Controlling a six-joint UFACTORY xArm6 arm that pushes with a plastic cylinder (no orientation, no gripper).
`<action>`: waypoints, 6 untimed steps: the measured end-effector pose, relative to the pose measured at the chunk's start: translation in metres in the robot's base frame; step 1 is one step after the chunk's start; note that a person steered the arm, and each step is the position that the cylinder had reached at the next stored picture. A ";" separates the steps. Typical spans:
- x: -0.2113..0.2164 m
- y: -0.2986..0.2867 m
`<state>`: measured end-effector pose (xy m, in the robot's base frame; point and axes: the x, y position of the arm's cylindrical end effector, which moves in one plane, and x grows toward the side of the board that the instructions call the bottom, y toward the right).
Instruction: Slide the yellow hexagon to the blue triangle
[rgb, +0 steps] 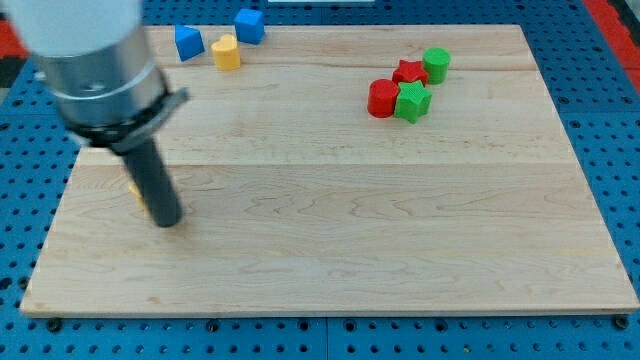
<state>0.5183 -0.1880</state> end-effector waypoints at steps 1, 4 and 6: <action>0.000 -0.017; -0.147 0.020; -0.196 0.028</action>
